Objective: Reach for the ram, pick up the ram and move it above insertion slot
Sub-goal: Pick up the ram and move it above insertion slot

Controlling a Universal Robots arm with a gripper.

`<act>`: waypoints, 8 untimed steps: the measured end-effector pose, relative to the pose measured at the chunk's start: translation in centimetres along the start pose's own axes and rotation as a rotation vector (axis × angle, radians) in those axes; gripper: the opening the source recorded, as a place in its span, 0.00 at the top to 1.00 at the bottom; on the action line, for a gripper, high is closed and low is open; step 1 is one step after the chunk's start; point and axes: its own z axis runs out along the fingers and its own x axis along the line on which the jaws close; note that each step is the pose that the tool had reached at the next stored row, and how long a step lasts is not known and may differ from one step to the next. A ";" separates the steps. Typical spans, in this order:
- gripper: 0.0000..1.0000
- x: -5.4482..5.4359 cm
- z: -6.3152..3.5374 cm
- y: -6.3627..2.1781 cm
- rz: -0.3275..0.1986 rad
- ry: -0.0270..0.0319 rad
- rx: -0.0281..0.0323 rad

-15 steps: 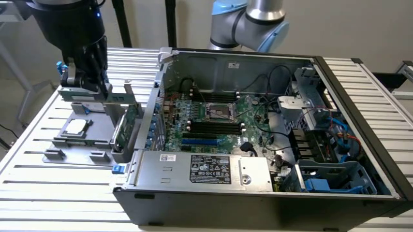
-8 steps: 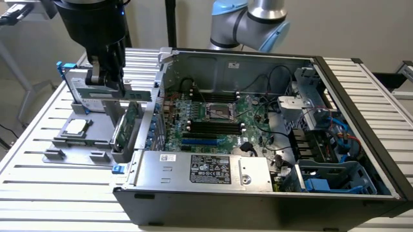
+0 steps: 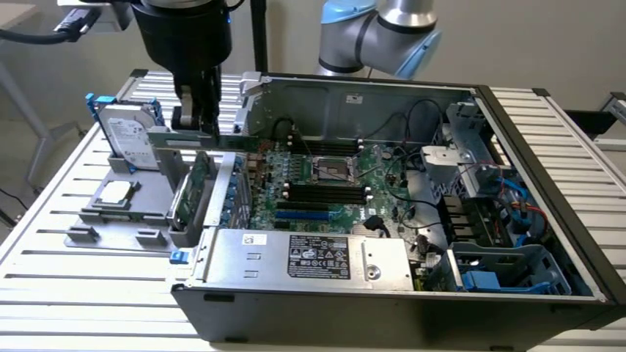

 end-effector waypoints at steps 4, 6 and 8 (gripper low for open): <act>0.86 0.1 -0.08 -1.81 -0.003 -0.0095 0.0001; 0.86 0.1 -0.13 -2.70 -0.004 -0.0136 0.0001; 0.86 0.1 -0.17 -3.63 -0.005 -0.0170 0.0002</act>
